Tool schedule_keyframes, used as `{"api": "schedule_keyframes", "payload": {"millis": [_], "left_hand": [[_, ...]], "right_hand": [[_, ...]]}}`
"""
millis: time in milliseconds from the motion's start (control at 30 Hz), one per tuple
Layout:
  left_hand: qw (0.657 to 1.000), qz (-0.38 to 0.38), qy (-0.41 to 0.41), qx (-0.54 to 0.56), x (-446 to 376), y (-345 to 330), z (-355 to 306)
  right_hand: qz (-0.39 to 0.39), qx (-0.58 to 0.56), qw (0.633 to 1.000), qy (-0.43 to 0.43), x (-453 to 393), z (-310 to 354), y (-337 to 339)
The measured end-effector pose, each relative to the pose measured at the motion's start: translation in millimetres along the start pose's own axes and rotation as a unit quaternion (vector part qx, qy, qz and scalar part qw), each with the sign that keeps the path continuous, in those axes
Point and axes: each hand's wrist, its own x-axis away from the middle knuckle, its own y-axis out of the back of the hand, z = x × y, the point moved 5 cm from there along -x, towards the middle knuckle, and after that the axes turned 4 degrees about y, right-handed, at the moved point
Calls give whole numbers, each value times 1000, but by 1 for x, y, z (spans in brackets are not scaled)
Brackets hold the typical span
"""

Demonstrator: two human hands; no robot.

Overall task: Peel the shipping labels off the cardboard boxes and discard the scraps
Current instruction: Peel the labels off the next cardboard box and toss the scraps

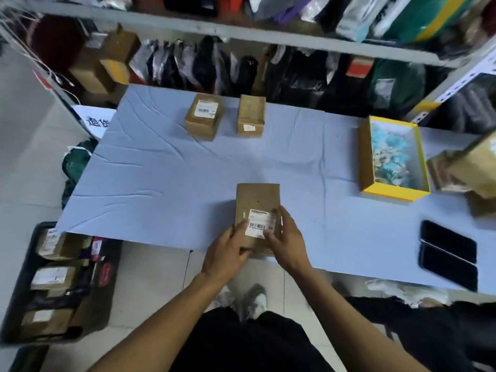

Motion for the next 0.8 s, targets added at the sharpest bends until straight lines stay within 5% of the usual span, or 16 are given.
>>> {"api": "schedule_keyframes", "payload": {"millis": [300, 800], "left_hand": [[995, 37, 12, 92, -13, -21, -11], [978, 118, 44, 164, -35, -11, -7]], "right_hand": [[-66, 75, 995, -23, 8, -30, 12], [-61, 93, 992, -57, -10, -35, 16]]}}
